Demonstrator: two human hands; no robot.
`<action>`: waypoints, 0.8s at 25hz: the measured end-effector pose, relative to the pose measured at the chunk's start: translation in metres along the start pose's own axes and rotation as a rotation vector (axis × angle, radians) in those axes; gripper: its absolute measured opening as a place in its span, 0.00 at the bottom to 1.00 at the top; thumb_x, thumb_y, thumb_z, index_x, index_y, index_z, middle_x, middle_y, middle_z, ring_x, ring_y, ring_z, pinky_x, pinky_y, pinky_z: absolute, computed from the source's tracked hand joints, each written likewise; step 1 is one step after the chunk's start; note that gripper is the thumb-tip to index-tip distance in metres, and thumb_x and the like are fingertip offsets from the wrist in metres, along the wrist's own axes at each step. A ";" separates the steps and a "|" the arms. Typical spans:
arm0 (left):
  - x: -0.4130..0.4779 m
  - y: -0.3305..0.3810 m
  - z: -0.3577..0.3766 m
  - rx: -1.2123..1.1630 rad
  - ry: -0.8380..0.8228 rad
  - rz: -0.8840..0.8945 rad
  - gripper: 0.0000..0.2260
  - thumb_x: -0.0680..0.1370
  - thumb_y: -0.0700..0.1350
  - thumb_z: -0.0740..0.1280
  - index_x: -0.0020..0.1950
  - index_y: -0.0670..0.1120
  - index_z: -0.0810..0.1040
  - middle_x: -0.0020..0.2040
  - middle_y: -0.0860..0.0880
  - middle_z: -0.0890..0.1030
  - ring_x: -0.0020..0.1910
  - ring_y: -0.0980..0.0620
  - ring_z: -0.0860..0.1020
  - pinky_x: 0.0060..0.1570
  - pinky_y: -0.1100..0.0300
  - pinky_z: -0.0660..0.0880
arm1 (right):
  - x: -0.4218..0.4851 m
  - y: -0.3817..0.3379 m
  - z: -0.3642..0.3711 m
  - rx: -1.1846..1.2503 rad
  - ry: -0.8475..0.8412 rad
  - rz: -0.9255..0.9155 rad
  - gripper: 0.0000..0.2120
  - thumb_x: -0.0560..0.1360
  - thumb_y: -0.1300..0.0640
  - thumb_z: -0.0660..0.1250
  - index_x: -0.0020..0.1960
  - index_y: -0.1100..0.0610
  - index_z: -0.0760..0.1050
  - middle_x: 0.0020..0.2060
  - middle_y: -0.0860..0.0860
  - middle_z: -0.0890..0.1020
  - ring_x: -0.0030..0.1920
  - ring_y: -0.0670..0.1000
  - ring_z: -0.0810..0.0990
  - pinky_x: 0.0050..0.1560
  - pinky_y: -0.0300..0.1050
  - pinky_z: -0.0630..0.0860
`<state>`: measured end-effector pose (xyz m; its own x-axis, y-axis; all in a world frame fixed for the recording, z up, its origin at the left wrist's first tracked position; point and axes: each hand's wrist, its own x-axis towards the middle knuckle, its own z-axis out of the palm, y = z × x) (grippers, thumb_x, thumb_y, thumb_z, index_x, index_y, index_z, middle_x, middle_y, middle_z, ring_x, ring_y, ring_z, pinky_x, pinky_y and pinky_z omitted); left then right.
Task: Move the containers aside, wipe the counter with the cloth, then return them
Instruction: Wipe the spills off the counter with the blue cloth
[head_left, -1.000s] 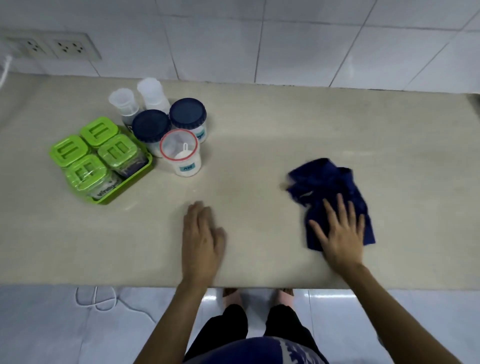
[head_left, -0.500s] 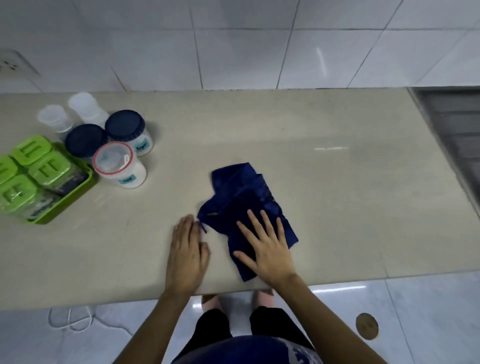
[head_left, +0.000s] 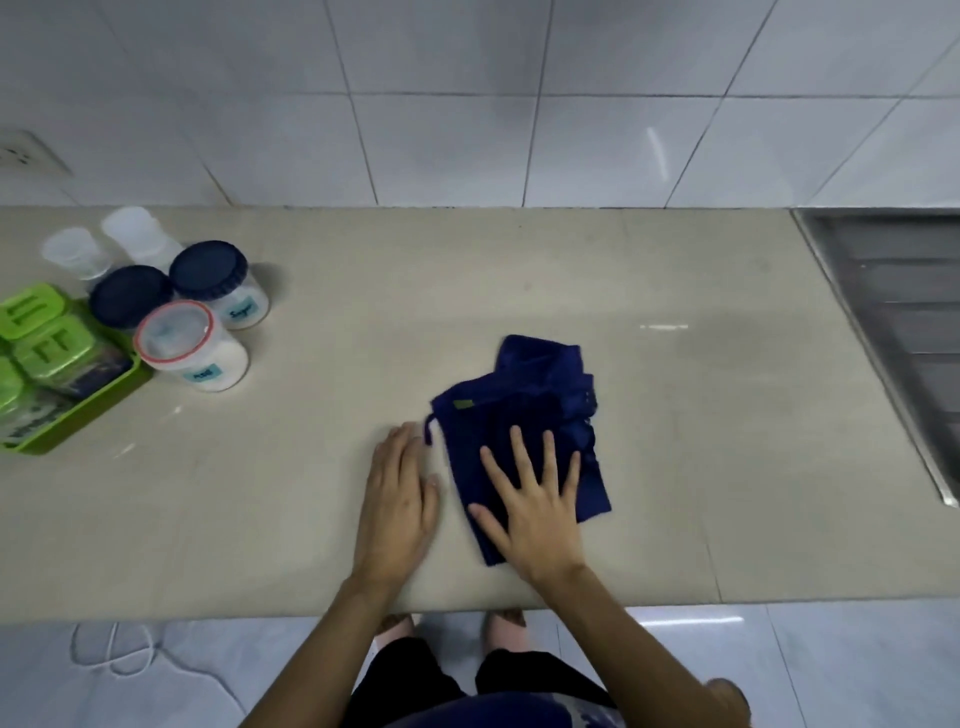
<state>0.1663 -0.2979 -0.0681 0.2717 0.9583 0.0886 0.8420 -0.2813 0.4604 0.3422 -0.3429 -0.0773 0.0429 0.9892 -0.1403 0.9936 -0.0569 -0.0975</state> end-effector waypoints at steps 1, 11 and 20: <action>-0.004 -0.002 0.000 0.031 0.001 -0.003 0.23 0.80 0.48 0.53 0.72 0.39 0.65 0.74 0.43 0.66 0.74 0.48 0.60 0.76 0.54 0.51 | -0.004 0.006 0.000 0.008 0.011 -0.036 0.31 0.76 0.31 0.46 0.76 0.42 0.53 0.78 0.52 0.53 0.77 0.63 0.48 0.71 0.70 0.47; -0.004 0.041 0.017 0.061 -0.084 0.145 0.22 0.78 0.47 0.58 0.70 0.39 0.69 0.72 0.42 0.68 0.73 0.47 0.61 0.75 0.54 0.51 | -0.035 0.149 -0.009 0.042 0.082 0.379 0.34 0.74 0.30 0.42 0.76 0.43 0.53 0.78 0.53 0.53 0.76 0.64 0.47 0.71 0.71 0.46; 0.005 0.066 0.043 0.209 -0.174 0.270 0.22 0.78 0.48 0.55 0.69 0.39 0.70 0.71 0.40 0.69 0.72 0.44 0.65 0.75 0.53 0.50 | -0.060 0.132 -0.001 0.041 0.102 0.100 0.31 0.76 0.31 0.47 0.76 0.42 0.53 0.78 0.47 0.51 0.78 0.56 0.49 0.74 0.64 0.47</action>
<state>0.2437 -0.3139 -0.0750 0.5568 0.8304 0.0225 0.8012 -0.5439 0.2495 0.4712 -0.4097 -0.0804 0.1541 0.9867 -0.0510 0.9788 -0.1595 -0.1282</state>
